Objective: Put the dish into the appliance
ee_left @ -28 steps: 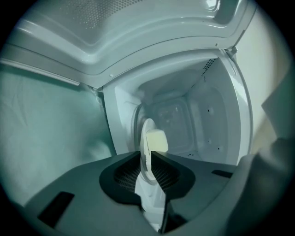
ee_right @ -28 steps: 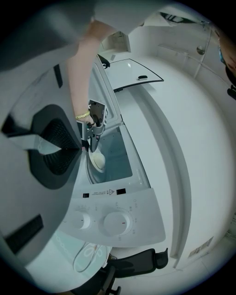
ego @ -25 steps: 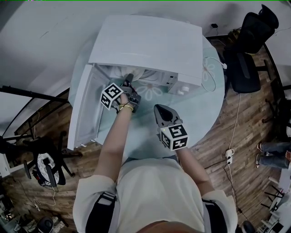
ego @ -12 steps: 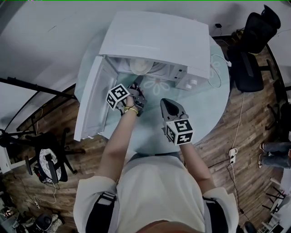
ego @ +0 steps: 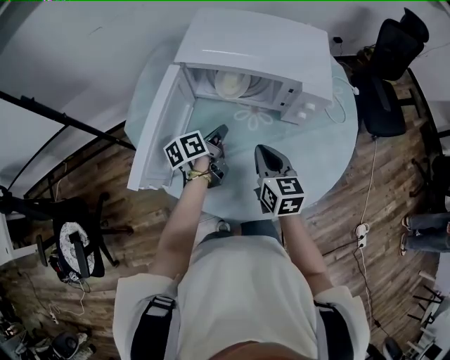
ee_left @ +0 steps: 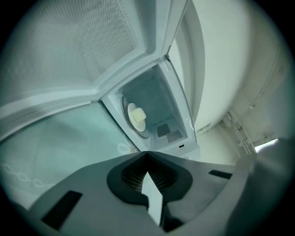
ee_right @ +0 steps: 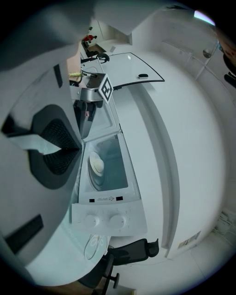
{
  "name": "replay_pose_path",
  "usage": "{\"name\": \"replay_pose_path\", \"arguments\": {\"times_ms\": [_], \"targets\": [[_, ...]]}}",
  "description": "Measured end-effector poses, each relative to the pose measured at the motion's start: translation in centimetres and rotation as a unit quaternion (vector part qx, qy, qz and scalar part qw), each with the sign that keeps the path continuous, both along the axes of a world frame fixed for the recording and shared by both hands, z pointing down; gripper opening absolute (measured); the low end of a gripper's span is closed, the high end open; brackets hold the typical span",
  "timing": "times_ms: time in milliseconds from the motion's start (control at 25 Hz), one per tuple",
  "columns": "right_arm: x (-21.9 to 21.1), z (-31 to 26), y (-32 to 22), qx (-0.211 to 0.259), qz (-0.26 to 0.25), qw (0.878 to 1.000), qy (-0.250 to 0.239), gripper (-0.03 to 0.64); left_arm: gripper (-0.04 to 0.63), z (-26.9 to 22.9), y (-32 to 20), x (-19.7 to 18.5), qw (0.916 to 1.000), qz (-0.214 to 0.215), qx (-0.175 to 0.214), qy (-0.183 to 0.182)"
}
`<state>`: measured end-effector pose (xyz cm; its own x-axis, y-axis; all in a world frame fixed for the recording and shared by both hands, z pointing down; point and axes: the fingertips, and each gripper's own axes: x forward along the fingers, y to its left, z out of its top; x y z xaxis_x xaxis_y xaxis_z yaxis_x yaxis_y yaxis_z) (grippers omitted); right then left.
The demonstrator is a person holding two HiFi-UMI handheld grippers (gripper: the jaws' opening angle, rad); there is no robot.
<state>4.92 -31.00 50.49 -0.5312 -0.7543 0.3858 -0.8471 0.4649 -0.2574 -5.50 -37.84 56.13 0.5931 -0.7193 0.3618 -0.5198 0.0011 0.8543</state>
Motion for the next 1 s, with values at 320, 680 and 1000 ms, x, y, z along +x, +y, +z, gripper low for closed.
{"name": "replay_pose_path", "arguments": {"times_ms": [320,680,1000], "targets": [[-0.8,-0.7,4.3,-0.006,0.033,0.999,0.005,0.005,0.009,-3.4,6.7,-1.0,0.9936,0.051,0.053,-0.085],[-2.2,-1.6,9.8,0.007,0.038,0.999,0.010,0.005,0.009,-5.2,13.9,-1.8,0.9799,0.094,0.096,-0.148],[-3.4,-2.4,13.6,0.013,0.038,0.999,0.001,0.005,0.009,-5.3,18.8,-3.0,0.9729,0.117,0.103,-0.171]]}}
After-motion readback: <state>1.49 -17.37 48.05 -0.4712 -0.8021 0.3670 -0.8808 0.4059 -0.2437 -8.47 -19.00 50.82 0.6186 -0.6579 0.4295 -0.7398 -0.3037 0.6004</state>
